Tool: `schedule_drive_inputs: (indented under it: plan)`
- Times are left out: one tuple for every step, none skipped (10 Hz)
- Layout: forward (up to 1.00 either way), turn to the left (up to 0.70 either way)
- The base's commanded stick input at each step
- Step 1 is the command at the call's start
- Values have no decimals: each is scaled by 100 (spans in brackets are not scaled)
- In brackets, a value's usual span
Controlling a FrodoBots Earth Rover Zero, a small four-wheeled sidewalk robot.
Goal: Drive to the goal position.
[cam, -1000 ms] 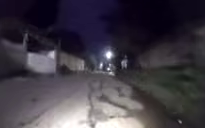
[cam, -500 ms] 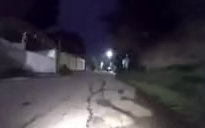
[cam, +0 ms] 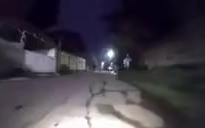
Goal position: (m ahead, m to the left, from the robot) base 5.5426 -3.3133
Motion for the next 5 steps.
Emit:
schedule_drive_inputs:
  plan:
    - [50,0]
    - [50,0]
    - [50,0]
    - [50,-7]
    - [50,-45]
